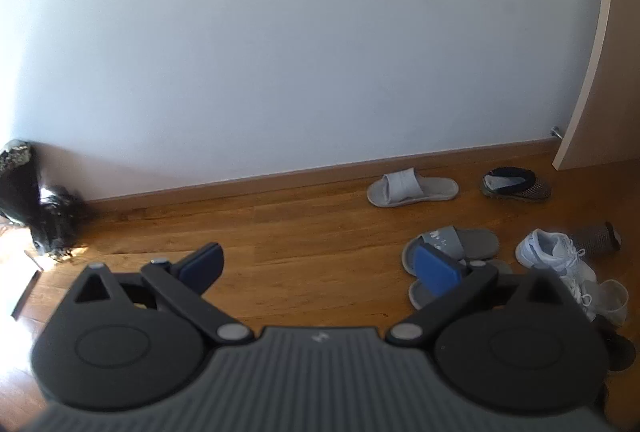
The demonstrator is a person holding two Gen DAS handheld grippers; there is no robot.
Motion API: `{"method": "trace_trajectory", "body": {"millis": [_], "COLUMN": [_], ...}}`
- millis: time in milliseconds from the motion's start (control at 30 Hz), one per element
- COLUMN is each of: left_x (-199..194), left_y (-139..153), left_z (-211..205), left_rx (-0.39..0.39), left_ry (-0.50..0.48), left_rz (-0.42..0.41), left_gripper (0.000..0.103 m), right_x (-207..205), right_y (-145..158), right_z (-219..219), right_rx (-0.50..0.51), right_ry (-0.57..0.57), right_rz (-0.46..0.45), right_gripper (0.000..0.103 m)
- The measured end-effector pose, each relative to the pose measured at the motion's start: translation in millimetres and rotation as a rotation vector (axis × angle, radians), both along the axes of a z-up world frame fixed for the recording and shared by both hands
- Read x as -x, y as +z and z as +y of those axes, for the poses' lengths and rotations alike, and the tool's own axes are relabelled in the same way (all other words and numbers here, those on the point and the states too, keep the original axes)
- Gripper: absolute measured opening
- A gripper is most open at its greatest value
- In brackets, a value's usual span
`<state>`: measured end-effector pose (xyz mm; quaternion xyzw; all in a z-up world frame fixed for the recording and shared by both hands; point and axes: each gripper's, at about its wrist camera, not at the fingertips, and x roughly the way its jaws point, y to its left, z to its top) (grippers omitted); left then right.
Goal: Organize scattered shoes
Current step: 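Move both tools toward the light grey cloth slipper by the wall, then grasp the light grey cloth slipper with the left gripper and lift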
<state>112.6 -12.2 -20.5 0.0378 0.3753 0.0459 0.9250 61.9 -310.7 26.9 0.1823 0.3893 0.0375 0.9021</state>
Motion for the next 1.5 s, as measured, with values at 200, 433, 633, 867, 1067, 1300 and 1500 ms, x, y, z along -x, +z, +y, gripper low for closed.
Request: {"method": "trace_trajectory", "body": {"millis": [200,433,633,867,1067,1300,1500], "left_x": [-88.3,-147.4,-189.2,-221.0,-280.1,-317.3,-334.8], "left_y": [-68.1,-125.3,-153.1,-153.3,-167.9,-219.1,-255.1], "left_z": [-17.6,-10.3,-0.7,10.6,-1.0,-9.8,-26.4], "left_rx": [-0.029,-0.034,-0.027,-0.048,-0.028,0.084,0.068], "left_ry": [-0.115,-0.225,-0.232,-0.262,-0.390,-0.415,-0.454], "left_rz": [0.068,0.116,0.123,0.198,0.184,0.215,0.238], "left_gripper": [0.103,0.103,0.103,0.103,0.103,0.102,0.085], "right_x": [-79.4,-174.8,-221.7,-241.8,-240.1,-238.6,-224.0], "right_y": [-63.1,-169.7,-231.6,-241.8,-245.2,-302.2,-340.3], "right_z": [-14.0,24.7,53.1,48.7,31.6,20.9,18.6], "right_rx": [0.092,0.171,0.143,0.096,0.094,0.018,0.007], "right_ry": [-0.071,0.042,0.044,-0.015,-0.072,-0.166,-0.131], "right_rz": [0.028,0.137,0.204,0.224,0.202,0.279,0.349], "right_gripper": [0.102,0.102,0.102,0.102,0.102,0.102,0.102]}}
